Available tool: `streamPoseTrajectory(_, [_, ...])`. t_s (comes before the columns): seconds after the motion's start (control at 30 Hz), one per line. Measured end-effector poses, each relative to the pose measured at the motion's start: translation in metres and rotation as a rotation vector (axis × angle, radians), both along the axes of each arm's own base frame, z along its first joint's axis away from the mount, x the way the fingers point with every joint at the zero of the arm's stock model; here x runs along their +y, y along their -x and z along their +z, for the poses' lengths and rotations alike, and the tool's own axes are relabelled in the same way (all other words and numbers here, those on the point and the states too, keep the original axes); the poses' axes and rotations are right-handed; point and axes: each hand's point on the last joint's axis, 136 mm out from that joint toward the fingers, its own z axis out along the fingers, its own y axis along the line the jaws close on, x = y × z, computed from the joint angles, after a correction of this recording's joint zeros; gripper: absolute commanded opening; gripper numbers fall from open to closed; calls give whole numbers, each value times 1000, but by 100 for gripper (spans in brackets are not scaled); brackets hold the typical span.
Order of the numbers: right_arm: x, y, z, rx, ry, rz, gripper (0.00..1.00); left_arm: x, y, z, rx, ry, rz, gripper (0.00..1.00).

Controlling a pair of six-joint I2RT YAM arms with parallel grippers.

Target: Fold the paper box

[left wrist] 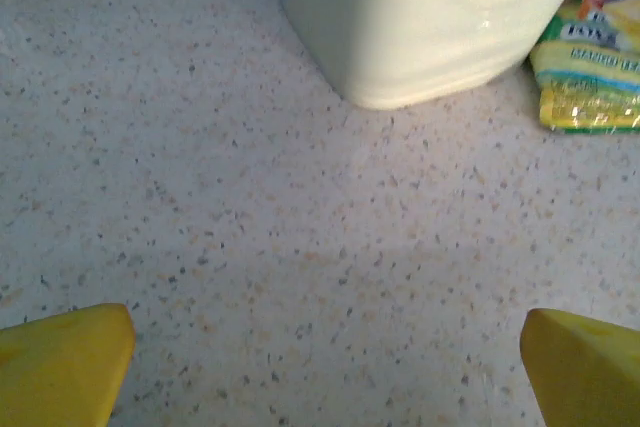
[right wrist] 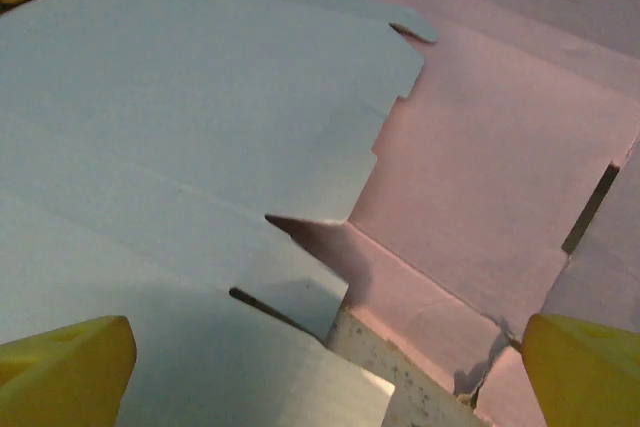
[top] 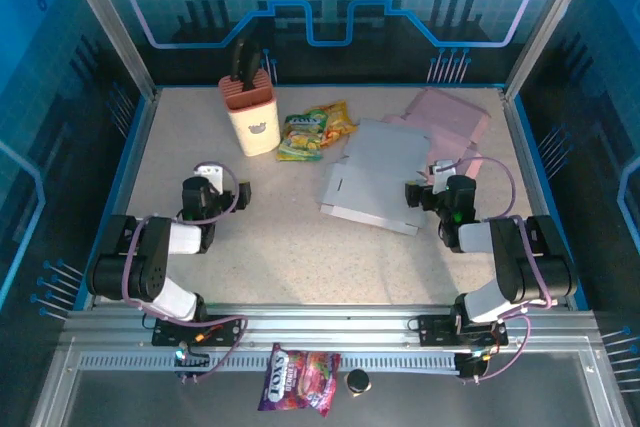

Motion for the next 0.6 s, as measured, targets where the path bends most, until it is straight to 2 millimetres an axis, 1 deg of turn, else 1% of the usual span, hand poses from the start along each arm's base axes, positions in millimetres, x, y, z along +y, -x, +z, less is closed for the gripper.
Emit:
streamPoseTrajectory(0.27, [1,-8,13,-59,5,9,100,-1,-9,15,-63,4,2,99])
streamPoseTrajectory(0.6, [2,-12,18,-81,11,13,100,-1,-12,20,-86,3,4,99])
